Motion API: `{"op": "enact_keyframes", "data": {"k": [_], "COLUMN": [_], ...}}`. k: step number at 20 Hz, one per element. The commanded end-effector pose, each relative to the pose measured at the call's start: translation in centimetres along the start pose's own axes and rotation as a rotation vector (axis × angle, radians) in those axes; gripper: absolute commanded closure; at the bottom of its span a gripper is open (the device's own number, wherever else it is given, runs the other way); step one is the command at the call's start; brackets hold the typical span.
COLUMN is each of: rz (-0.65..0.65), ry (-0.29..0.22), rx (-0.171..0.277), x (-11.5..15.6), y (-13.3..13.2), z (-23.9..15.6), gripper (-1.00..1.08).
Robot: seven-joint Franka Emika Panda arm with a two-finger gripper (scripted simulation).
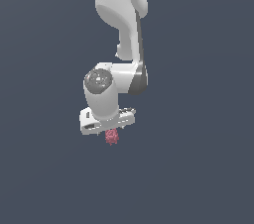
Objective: Pick up the object and move it to a goal position.
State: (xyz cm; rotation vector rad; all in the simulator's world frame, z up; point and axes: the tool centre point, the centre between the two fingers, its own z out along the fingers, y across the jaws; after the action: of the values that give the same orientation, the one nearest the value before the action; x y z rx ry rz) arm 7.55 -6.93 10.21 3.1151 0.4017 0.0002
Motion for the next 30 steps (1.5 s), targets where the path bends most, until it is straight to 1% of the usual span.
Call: {"op": "enact_keyframes", "data": {"k": [1, 6, 13, 19, 20, 30], "rz": [0.0, -0.001, -0.003, -0.003, -0.003, -0.003], "ry": [0.0, 0.0, 0.0, 0.0, 0.0, 0.0], "rx": [0.0, 0.0, 0.001, 0.001, 0.001, 0.001], "x": [0.0, 0.0, -0.1, 0.1, 0.1, 0.1], "y": [0.0, 0.0, 0.0, 0.1, 0.1, 0.1], "z": [0.0, 1.1, 4.6, 5.1, 5.1, 5.1], "gripper": [-0.92, -0.92, -0.92, -0.92, 1.08, 1.08]}}
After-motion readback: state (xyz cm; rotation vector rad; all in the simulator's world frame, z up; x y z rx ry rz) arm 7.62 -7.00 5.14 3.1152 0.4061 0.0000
